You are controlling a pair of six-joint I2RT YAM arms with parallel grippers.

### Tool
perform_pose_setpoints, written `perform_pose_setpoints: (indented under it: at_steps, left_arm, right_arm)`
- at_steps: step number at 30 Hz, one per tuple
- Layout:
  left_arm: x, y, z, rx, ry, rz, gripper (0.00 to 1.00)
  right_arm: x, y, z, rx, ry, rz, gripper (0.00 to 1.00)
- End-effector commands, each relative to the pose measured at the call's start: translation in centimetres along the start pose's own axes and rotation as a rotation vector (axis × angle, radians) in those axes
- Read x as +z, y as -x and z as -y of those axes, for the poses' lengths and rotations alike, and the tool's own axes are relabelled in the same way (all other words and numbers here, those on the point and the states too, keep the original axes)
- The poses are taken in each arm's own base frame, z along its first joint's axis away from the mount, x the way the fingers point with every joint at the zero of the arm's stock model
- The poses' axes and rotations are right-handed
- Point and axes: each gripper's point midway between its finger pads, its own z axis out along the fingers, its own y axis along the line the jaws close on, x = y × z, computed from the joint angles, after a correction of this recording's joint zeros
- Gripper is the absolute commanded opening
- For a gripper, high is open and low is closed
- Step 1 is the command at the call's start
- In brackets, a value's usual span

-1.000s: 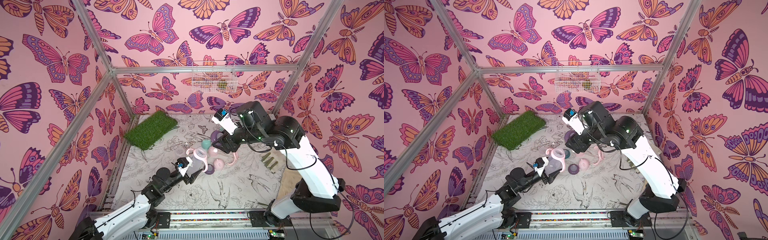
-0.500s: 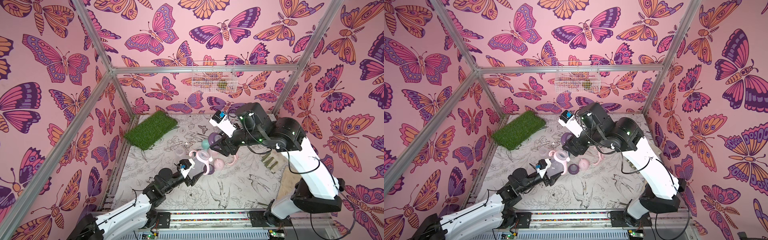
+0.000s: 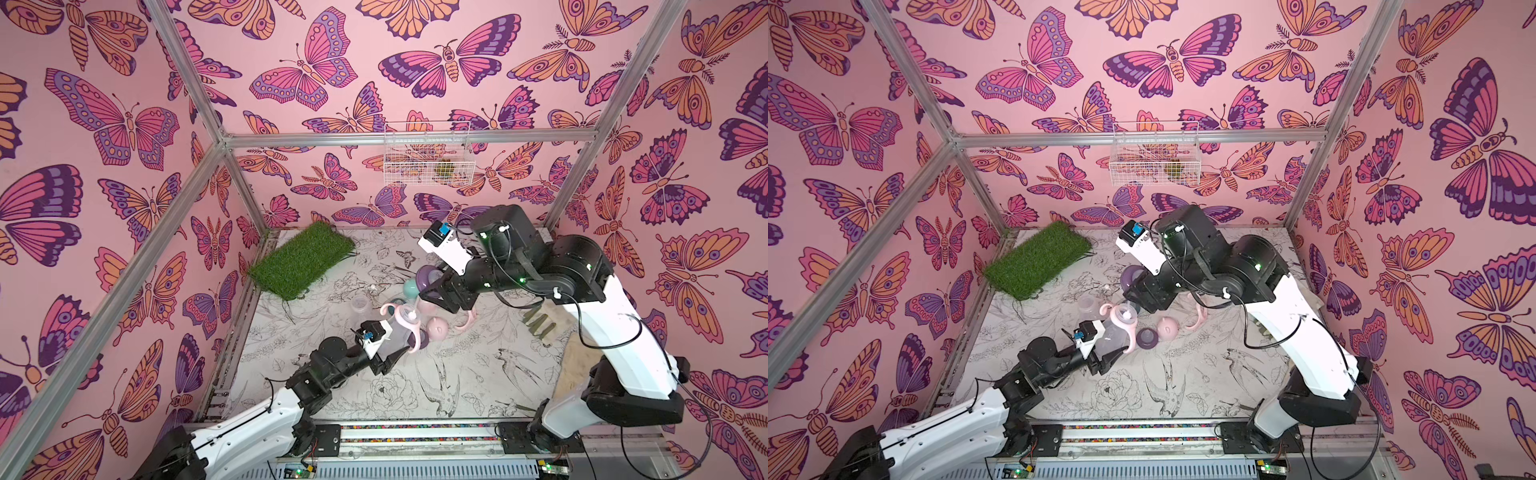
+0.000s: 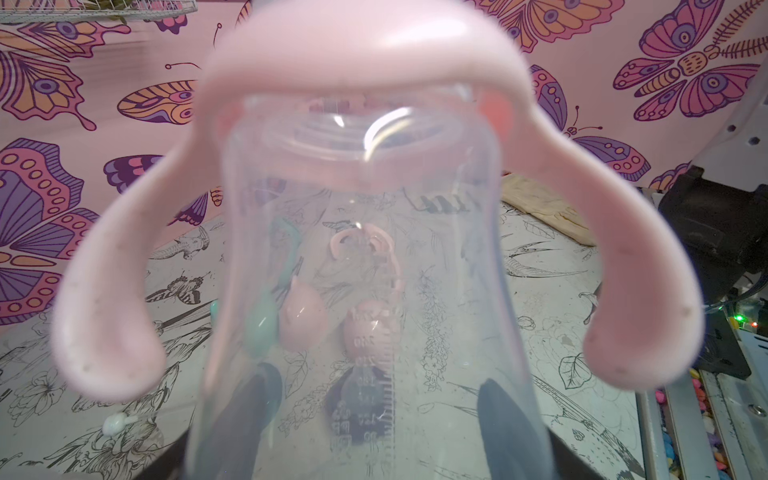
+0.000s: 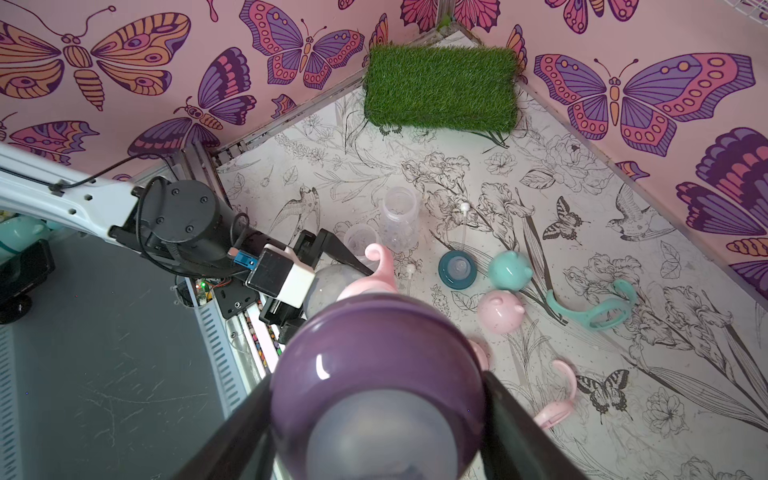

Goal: Assemble the baby bottles
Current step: Close the nipple on the baby bottle.

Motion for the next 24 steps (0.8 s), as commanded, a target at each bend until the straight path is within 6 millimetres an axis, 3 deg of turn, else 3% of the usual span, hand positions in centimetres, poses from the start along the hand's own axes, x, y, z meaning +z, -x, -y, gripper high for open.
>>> perform_pose_setpoints:
  at_steps: [1, 17, 24]
  left_arm:
    - [0.1, 1.2, 0.1, 0.019, -0.004, 0.029, 0.0]
    - [0.8, 2.5, 0.9, 0.016, -0.044, 0.067, 0.0]
    - [0.4, 3.5, 0.8, 0.027, -0.032, 0.103, 0.0]
  right_arm:
    - [-0.2, 1.1, -0.9, -0.018, 0.036, 0.04, 0.42]
    - [1.1, 0.7, -1.7, -0.003, 0.092, 0.022, 0.42]
    - [2.4, -0.9, -1.9, 0.014, 0.113, -0.031, 0.42]
